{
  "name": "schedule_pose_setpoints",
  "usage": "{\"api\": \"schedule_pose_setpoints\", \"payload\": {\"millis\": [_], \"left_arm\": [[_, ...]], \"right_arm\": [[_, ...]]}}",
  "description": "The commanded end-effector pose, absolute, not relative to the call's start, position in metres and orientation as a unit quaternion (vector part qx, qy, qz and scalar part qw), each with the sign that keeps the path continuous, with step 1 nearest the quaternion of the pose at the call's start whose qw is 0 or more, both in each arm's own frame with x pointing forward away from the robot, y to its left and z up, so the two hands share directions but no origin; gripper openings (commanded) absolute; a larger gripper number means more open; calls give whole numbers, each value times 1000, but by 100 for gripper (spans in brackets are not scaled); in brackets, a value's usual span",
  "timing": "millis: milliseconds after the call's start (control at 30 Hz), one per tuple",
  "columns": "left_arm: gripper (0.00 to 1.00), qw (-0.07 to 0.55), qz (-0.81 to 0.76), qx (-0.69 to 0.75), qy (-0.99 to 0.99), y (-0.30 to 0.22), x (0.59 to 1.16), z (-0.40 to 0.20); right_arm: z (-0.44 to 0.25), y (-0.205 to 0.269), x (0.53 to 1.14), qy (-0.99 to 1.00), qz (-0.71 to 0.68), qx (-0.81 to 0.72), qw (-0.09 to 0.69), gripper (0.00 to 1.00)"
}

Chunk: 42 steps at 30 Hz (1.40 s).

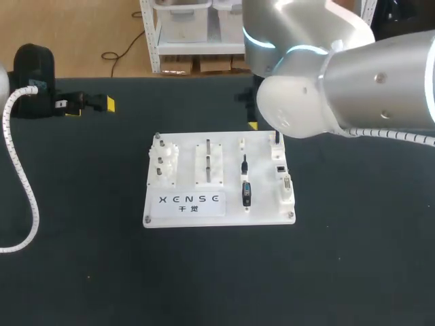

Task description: Insert the USB connector, Ethernet cable, and multi-pin plug into their matching sockets one by one.

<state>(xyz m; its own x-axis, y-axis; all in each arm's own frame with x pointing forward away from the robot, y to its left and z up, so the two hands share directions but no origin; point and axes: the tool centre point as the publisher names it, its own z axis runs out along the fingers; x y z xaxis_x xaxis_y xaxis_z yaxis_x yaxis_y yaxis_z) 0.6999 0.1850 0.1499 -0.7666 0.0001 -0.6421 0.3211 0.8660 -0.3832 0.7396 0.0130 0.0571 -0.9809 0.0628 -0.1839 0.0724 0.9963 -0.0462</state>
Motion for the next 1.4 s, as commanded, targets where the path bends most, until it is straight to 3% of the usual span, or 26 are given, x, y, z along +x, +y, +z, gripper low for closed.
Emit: {"api": "schedule_pose_setpoints", "payload": {"millis": [33, 433, 967, 1000, 1067, 1267, 1400], "left_arm": [[100, 330, -243, 89, 908, 185, 700, 150], [100, 330, -243, 89, 908, 185, 700, 150], [100, 330, -243, 89, 908, 185, 700, 150], [100, 330, -243, 89, 908, 185, 700, 150], [100, 330, -243, 89, 908, 185, 700, 150], [100, 330, -243, 89, 908, 185, 700, 150], [100, 330, -243, 89, 908, 185, 700, 150]], "right_arm": [[70, 20, 708, 994, -19, 24, 108, 100], [50, 52, 661, 998, -8, -8, 64, 100], [20, 67, 658, 999, 4, -7, 50, 100], [19, 68, 659, 999, 11, -4, 45, 89], [18, 68, 660, 999, 13, -2, 45, 52], [14, 70, 663, 999, 19, 6, 43, 37], [14, 71, 662, 999, 21, 6, 46, 33]]}}
